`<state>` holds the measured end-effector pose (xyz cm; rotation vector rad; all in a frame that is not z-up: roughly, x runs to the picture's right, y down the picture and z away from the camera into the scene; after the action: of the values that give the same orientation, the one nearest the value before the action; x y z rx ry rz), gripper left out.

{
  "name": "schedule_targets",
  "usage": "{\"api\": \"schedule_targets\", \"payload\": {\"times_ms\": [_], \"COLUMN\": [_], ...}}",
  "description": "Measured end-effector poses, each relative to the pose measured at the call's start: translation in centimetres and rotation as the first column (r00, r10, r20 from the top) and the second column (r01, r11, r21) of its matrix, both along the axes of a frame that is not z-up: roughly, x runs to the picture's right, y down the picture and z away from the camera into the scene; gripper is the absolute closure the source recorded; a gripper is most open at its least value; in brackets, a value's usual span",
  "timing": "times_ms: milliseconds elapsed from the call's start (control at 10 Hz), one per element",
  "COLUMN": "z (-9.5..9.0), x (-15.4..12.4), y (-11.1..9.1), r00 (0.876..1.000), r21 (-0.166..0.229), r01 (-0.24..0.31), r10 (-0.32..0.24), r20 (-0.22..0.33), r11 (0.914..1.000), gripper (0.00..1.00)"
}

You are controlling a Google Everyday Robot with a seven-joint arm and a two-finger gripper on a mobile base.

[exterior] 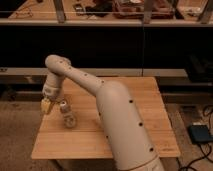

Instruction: Knock the bottle over

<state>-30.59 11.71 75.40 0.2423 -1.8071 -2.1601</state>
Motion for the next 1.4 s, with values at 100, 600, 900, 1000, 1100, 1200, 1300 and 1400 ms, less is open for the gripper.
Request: {"api": "schedule_targets", "payload": {"times_ms": [100,600,900,1000,1100,1200,1300,1400], "z": [0.0,-1.0,-4.9,-7.1,-8.5,-9.6,-10.6,-11.4], "x": [0.3,4.6,12.1,15.9,18.4,20.0,21.3,22.5], "y": [1.0,1.2,-0.2,0.1,0.5,1.1,1.6,2.1], "r00": [1.0,0.996,0.993,0.989,0.985,0.981,0.977,0.974], "r21": [-0.022,-0.026,0.001,0.012,0.018,0.024,0.03,0.034], "r01": [0.029,0.081,0.04,0.01,-0.011,-0.026,-0.041,-0.05], "r10": [-0.029,-0.082,-0.04,-0.008,0.013,0.031,0.046,0.056], "r20": [0.004,-0.044,-0.108,-0.146,-0.171,-0.19,-0.206,-0.221], "r11": [0.9993,0.9964,0.9992,0.9999,0.9998,0.9994,0.9987,0.9982], "gripper": [0.94,0.94,0.94,0.94,0.94,0.92,0.86,0.72]}}
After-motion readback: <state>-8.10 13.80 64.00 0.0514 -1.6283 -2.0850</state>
